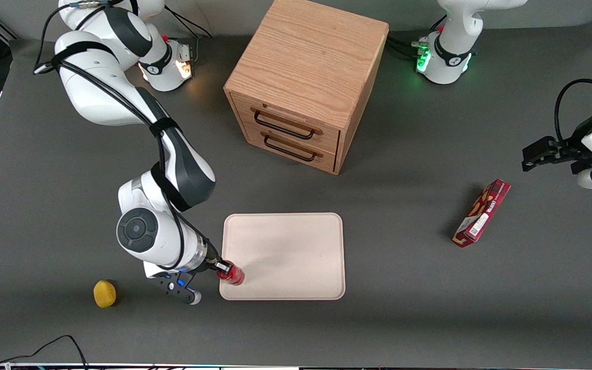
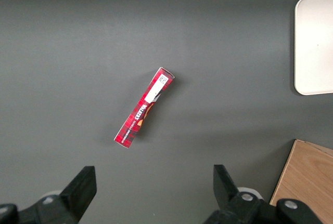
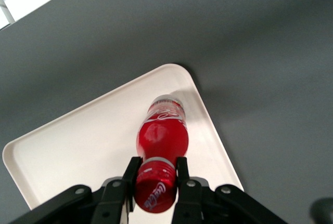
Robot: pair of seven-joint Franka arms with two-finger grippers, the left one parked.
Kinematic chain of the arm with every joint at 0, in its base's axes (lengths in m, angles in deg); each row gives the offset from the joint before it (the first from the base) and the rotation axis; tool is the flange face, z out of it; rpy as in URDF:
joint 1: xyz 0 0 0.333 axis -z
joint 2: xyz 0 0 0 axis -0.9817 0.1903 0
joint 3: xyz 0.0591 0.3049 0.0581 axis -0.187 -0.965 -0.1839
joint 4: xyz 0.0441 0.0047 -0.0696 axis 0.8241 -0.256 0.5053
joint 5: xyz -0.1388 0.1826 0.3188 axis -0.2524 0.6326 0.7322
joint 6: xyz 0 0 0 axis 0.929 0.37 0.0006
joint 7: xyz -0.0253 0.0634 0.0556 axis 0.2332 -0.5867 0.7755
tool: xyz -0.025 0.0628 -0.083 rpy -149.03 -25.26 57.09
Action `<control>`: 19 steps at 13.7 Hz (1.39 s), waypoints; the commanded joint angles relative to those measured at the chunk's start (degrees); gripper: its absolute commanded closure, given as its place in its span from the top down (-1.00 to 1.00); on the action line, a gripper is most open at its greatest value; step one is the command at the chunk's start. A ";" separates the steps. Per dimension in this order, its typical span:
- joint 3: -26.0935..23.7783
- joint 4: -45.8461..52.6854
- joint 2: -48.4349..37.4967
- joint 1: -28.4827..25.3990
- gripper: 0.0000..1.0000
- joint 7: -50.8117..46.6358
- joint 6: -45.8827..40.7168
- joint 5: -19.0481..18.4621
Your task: Place coke bottle on tray
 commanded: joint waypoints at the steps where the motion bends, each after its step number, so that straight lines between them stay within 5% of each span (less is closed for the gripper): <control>1: -0.75 2.06 1.51 -0.43 -1.00 -1.76 -0.24 -2.60; 5: -0.84 1.98 2.13 -0.43 -1.00 -1.76 0.12 -2.60; 6: -0.84 1.89 2.13 -0.34 0.40 -1.41 0.03 -2.69; 7: -0.84 1.98 2.04 -0.34 0.99 -1.23 -0.23 -3.04; 10: -2.59 2.15 -1.36 0.80 1.00 -0.97 -6.61 -4.61; 15: -7.88 -3.00 -25.15 8.44 1.00 12.63 -25.88 -5.95; 17: -4.74 -11.34 -35.88 11.60 1.00 20.71 -27.92 0.43; 19: 6.93 -23.27 -47.47 11.53 1.00 27.39 -25.74 11.06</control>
